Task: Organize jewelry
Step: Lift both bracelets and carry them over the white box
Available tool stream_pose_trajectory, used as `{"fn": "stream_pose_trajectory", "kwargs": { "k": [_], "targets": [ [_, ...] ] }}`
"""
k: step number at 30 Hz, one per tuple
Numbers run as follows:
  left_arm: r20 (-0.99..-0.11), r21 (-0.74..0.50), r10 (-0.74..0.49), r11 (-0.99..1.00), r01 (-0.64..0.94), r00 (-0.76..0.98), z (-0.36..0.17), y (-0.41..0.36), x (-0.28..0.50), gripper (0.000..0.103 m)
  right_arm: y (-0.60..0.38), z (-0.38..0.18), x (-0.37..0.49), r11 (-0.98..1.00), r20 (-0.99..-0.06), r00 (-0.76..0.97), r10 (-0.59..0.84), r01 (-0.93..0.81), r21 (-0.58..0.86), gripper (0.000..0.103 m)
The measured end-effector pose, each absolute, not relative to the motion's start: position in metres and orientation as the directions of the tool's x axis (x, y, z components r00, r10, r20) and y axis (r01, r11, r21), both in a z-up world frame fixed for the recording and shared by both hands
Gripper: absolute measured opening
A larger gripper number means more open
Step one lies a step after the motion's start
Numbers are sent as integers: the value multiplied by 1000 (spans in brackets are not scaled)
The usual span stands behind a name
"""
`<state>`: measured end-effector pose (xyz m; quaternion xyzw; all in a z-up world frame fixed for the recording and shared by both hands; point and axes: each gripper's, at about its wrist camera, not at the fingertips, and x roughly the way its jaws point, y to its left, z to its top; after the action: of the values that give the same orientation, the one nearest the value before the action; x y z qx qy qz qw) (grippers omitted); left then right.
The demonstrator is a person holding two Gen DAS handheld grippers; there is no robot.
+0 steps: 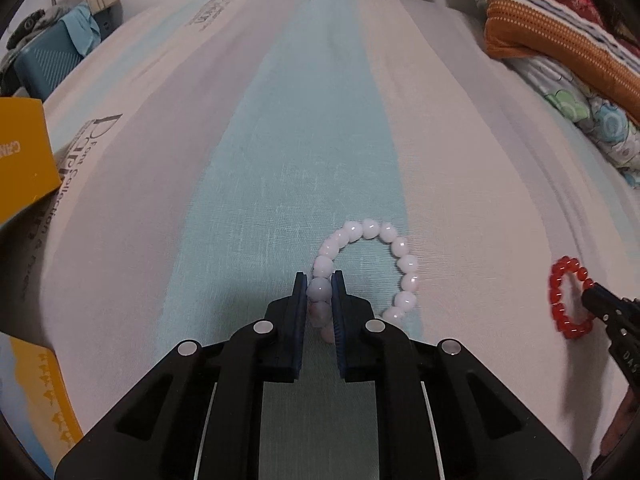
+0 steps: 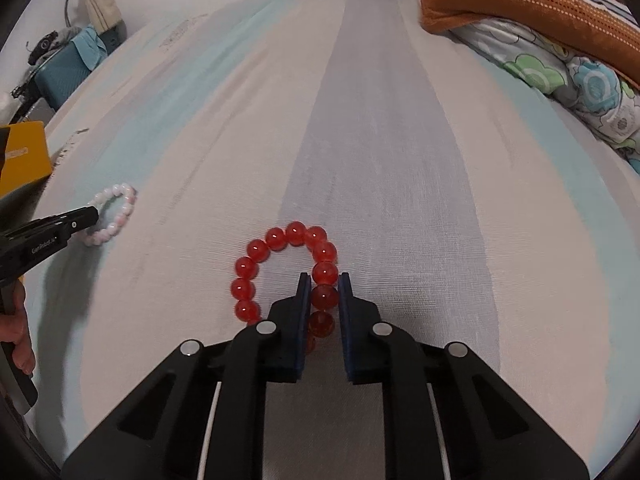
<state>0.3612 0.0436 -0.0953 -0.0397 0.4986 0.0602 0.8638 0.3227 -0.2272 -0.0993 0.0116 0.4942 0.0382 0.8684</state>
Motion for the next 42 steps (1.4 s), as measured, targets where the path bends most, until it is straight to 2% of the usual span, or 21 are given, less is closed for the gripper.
{"fn": "stream_pose_trajectory", "kwargs": {
  "k": [26,42],
  "targets": [
    [-828,-35,28,994,-102,560,-12,38,286,11,-215,-30,266,992,-799,587,129,-83,100,13],
    [-818,-65,10,992,-109,575,16,45,217,11,-192,10,221,991,-790,599,131,-94,94,13]
  ]
}}
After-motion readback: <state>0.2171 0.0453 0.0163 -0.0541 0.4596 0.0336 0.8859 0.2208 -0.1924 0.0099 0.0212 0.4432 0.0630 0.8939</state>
